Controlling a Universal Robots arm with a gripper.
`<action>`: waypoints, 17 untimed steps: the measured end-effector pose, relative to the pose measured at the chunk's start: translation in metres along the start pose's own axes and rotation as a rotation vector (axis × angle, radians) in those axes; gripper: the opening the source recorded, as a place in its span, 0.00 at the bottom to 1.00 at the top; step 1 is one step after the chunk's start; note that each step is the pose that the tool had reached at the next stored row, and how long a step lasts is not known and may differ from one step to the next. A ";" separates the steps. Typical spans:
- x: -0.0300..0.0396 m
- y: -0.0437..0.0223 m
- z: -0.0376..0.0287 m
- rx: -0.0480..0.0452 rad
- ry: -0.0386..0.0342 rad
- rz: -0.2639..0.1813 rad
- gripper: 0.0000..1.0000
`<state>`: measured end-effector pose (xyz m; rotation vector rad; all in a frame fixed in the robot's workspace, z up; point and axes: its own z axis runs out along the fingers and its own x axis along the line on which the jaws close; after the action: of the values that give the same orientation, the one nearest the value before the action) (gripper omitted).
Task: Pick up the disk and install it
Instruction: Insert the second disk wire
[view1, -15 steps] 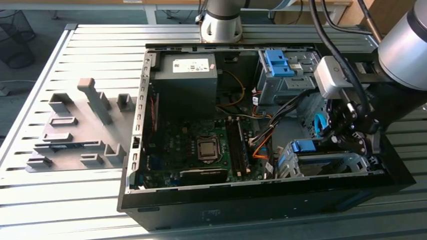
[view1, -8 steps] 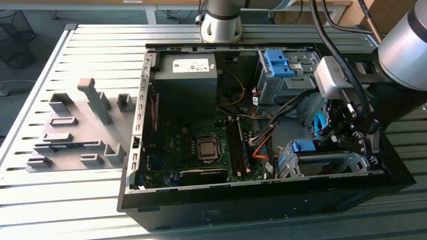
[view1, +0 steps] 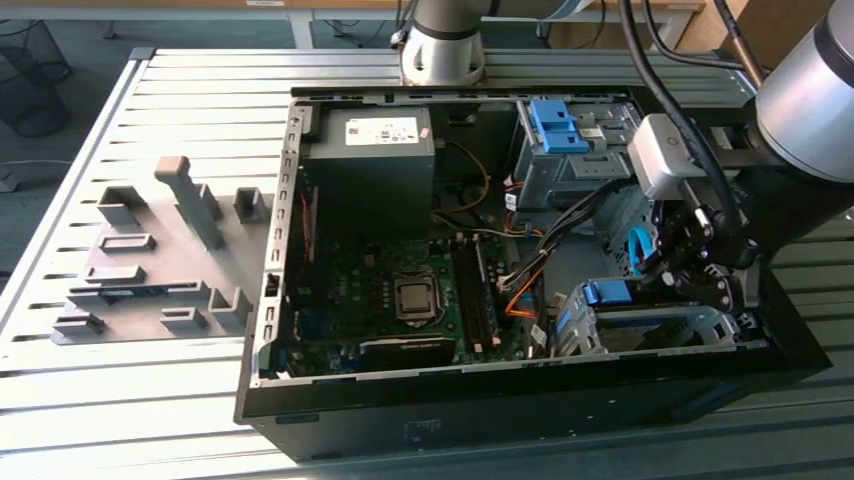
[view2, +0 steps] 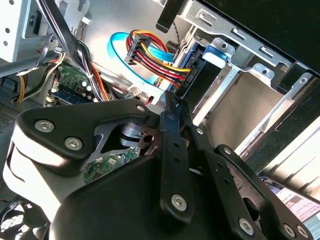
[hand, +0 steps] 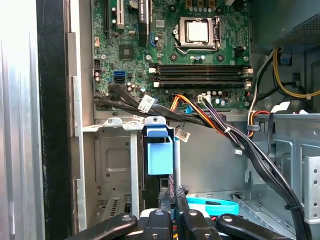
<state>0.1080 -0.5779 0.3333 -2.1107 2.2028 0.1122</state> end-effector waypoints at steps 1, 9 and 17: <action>0.0000 0.0000 0.0001 0.0000 0.0001 0.000 0.16; 0.0002 0.0000 0.0021 0.0000 0.0000 0.000 0.16; 0.0005 -0.0002 0.0046 0.0000 0.0003 0.000 0.16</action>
<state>0.1082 -0.5779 0.3287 -2.1109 2.2030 0.1118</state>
